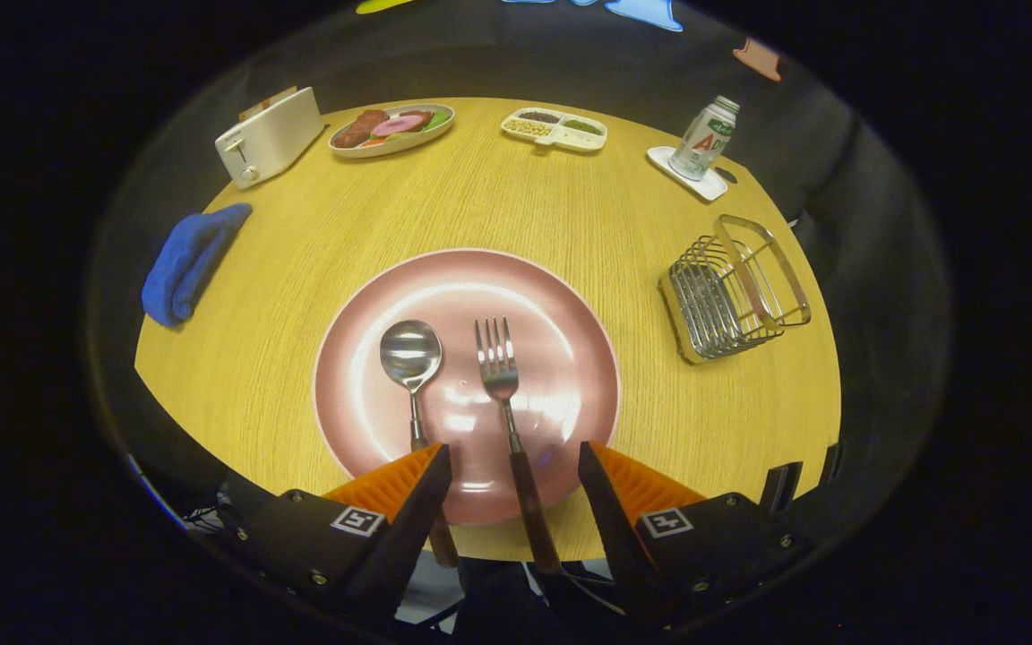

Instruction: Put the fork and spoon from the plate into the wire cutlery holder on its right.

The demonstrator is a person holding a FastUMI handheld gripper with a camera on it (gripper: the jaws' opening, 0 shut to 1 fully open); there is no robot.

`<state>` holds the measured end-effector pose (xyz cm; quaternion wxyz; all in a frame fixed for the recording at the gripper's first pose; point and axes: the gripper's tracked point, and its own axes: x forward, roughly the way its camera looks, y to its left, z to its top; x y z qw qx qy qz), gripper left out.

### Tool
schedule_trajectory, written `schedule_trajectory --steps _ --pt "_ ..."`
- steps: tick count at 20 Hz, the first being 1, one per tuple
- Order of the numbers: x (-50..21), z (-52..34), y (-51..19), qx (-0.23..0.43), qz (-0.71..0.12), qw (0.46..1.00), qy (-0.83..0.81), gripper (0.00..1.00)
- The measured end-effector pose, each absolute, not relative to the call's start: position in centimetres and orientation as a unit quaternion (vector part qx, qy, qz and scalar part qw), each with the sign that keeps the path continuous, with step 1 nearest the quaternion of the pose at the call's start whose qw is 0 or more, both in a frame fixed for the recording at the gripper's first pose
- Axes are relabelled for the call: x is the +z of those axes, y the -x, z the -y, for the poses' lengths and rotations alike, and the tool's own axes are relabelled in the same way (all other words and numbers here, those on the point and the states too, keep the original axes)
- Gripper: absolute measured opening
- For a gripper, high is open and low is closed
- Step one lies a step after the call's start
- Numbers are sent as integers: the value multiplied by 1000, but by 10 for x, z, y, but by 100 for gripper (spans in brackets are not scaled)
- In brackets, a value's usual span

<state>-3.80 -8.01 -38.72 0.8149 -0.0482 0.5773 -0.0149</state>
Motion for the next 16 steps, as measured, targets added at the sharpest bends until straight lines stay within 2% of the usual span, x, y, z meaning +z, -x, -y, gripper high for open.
schedule_trajectory --steps 6,7,10,12,15,16 --pt "-401 85 39 -1 -586 808 61 80" --pt "-402 86 39 1 -588 806 65 74" --pt "-410 84 44 22 -600 795 83 70" --pt "-416 82 53 35 -618 781 84 26" --pt "-417 78 53 32 -621 780 68 10" --pt "-417 77 52 36 -620 781 65 10"
